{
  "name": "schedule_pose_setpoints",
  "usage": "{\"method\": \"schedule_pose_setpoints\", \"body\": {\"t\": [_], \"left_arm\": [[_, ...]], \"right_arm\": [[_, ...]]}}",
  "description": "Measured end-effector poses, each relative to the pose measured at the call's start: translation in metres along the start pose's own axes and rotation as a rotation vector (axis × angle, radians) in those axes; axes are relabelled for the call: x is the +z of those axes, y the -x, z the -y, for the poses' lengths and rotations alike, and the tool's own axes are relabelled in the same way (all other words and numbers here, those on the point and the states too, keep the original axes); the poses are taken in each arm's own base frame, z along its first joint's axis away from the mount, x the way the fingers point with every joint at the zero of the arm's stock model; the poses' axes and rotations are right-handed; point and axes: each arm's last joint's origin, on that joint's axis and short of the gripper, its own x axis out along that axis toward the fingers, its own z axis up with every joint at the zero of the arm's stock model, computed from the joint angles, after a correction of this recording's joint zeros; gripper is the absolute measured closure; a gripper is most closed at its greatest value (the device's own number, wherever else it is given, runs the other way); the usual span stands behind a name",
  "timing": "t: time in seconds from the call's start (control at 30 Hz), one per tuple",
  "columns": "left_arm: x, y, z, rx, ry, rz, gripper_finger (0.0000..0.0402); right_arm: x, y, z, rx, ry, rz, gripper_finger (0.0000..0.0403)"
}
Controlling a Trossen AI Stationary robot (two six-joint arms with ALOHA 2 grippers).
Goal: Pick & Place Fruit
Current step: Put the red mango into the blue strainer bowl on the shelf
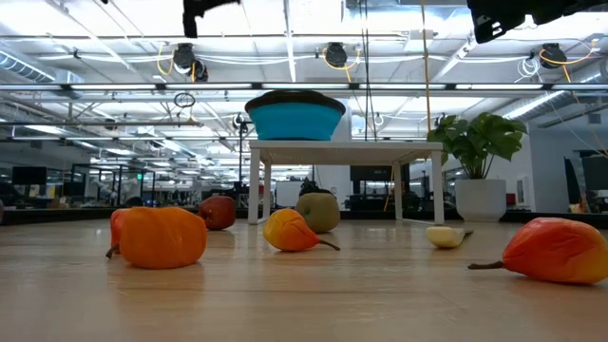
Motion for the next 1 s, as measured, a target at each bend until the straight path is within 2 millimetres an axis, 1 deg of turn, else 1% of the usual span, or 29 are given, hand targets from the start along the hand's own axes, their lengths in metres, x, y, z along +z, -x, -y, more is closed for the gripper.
{"method": "schedule_pose_setpoints", "body": {"t": [0.1,0.17,0.3,0.37,0.5,0.67,0.83,1.0], "left_arm": [[0.000,-0.015,0.005,0.024,-0.075,0.002,0.0184],[-0.001,-0.026,0.005,0.048,-0.123,-0.022,0.0178],[0.001,-0.052,0.005,0.161,-0.220,-0.081,0.0158],[0.002,-0.064,0.005,0.236,-0.271,-0.110,0.0156],[0.003,-0.091,0.003,0.348,-0.365,-0.177,0.0162],[0.007,-0.119,0.006,0.400,-0.476,-0.244,0.0167],[0.000,-0.141,-0.003,0.478,-0.573,-0.347,0.0160],[-0.010,-0.154,-0.018,0.550,-0.656,-0.422,0.0159]], "right_arm": [[0.000,0.000,0.000,0.000,0.000,0.000,0.0403],[0.000,0.000,0.000,-0.002,-0.001,0.000,0.0403],[0.000,0.000,0.000,-0.004,0.000,0.000,0.0403],[0.000,0.000,0.000,-0.004,0.000,0.000,0.0403],[0.000,0.000,0.000,-0.012,-0.001,-0.001,0.0403],[0.000,0.000,0.002,-0.056,-0.001,-0.005,0.0403],[0.000,0.000,0.002,-0.053,-0.001,-0.005,0.0403],[0.000,0.000,0.002,-0.053,-0.001,-0.005,0.0403]]}}
